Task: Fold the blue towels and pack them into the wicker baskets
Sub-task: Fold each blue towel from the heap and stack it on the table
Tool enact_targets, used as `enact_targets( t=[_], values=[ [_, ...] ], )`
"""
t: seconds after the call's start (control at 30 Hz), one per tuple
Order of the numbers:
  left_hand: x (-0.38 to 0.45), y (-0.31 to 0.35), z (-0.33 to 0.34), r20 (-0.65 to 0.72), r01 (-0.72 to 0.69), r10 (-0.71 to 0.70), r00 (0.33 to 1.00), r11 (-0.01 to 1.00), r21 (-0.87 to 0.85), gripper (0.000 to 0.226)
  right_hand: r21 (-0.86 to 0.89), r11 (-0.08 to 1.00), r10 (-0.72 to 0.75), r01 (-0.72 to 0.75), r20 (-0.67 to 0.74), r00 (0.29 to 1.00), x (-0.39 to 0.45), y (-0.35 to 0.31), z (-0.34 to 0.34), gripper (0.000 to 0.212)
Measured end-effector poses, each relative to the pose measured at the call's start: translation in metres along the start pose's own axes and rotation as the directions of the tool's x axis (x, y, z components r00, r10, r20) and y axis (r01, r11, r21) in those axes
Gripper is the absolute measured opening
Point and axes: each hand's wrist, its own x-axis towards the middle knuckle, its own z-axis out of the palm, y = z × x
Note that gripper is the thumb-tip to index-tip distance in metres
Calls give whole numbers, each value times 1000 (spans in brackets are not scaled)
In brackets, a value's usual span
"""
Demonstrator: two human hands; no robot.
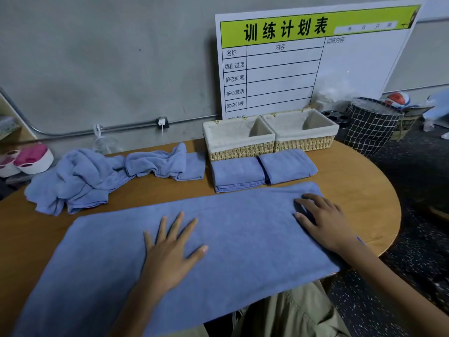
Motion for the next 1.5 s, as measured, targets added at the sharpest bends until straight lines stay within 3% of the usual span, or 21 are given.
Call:
enact_targets(
  t=[0.23,0.33,0.43,0.5,0.6,0.67,0.83,0.97,1.0,1.13,1.27,1.5],
  values=[
    [-4,-4,1,-23,51,-51,998,998,35,111,65,998,18,-21,40,999,23,-6,1,65],
    [-4,-3,4,-39,49,-48,998,998,27,111,168,974,159,-148,-49,986,45,-1,-3,47],
    [-4,-2,3,-28,56,-55,998,997,43,112,196,924,342,-329,-32,939,66,4,-6,51],
    [-4,-2,2,-22,55,-54,998,997,54,113,329,889,342,-320,-10,940,75,4,-8,51],
    [-3,-2,1,-6,55,-54,998,996,74,115,683,686,319,-249,25,947,79,-5,-17,40],
    [-3,-2,1,-12,49,-48,999,997,67,115,821,528,357,-217,17,934,82,-6,-21,32],
    [-3,-4,2,-23,37,-36,999,998,60,113,890,421,310,-177,42,950,84,5,-26,26],
    [-5,-5,3,-33,16,-15,999,999,52,109,956,276,232,-101,36,972,81,18,-29,28],
    [-6,-5,3,-26,9,-8,1000,998,64,109,950,297,212,-98,35,977,80,22,-26,28],
    [-9,-6,2,-30,-9,11,999,996,92,110,773,622,217,-126,-15,976,78,29,-11,25],
    [-10,-6,2,-46,-13,17,999,996,87,109,678,733,187,-47,-135,973,87,20,-9,19],
    [-10,-30,4,-85,15,-8,996,996,88,103,511,860,48,6,-93,994,80,21,-3,33]
  ],
)
